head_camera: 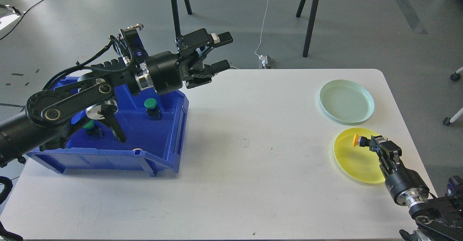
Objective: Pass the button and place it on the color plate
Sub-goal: 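Carry the button with the right gripper and release it on the yellow plate, then withdraw both grippers away from the plates and bin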
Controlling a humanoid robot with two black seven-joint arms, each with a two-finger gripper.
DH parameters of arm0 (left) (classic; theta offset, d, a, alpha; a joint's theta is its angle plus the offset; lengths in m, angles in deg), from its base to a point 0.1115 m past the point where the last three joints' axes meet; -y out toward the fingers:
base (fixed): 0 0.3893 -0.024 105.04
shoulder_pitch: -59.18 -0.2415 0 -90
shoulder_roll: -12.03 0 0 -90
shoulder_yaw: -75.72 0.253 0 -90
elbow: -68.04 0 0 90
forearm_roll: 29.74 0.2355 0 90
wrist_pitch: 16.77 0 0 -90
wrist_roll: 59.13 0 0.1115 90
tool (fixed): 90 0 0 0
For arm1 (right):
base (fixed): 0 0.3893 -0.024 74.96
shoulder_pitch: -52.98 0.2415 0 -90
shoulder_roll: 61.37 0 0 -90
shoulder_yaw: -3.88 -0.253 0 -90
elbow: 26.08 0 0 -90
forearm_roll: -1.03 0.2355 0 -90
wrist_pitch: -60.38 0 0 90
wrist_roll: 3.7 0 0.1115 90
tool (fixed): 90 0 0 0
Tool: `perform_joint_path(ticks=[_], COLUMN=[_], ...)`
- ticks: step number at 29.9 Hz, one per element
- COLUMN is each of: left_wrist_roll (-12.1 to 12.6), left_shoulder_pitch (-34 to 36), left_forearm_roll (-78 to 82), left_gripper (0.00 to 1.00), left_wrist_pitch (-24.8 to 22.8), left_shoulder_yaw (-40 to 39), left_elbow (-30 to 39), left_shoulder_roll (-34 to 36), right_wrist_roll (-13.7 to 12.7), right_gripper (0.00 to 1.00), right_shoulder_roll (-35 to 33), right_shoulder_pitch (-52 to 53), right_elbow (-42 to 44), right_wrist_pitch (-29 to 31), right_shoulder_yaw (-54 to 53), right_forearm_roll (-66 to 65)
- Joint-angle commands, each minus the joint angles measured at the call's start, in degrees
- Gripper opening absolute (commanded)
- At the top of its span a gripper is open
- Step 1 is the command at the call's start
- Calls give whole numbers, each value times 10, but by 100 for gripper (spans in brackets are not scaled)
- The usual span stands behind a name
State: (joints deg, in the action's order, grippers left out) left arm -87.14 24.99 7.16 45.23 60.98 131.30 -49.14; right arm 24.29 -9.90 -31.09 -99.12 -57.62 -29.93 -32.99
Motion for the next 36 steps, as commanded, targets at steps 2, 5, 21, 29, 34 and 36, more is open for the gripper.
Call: perform_joint_path(ticks=[2, 5, 21, 29, 34, 36], left_wrist_roll=[0, 0, 0, 0, 0, 0], left_shoulder_pitch=[0, 0, 0, 0, 0, 0], left_forearm_roll=[0, -1, 0, -1, -1, -1], left_gripper=[99, 99, 99, 99, 99, 99], left_wrist_pitch=[0, 0, 0, 0, 0, 0], left_shoulder_yaw=[0, 0, 0, 0, 0, 0], left_elbow=[0, 0, -1, -1, -1, -1], left_shoulder_roll=[0, 0, 0, 0, 0, 0], right_wrist_roll=[0, 0, 0, 0, 0, 0], right_gripper=[1, 2, 52, 56, 58, 59], right_shoulder_roll=[5, 9, 54, 63, 63, 63], right_shoulder_pitch=[-1, -1, 0, 4, 5, 5], right_elbow=[8, 32, 89, 85, 71, 62], right_wrist_pitch=[0, 0, 0, 0, 0, 0], right_shoulder_yaw=[-31, -29, -19, -18, -18, -20], right_forearm_roll=[-2, -2, 1, 2, 2, 3])
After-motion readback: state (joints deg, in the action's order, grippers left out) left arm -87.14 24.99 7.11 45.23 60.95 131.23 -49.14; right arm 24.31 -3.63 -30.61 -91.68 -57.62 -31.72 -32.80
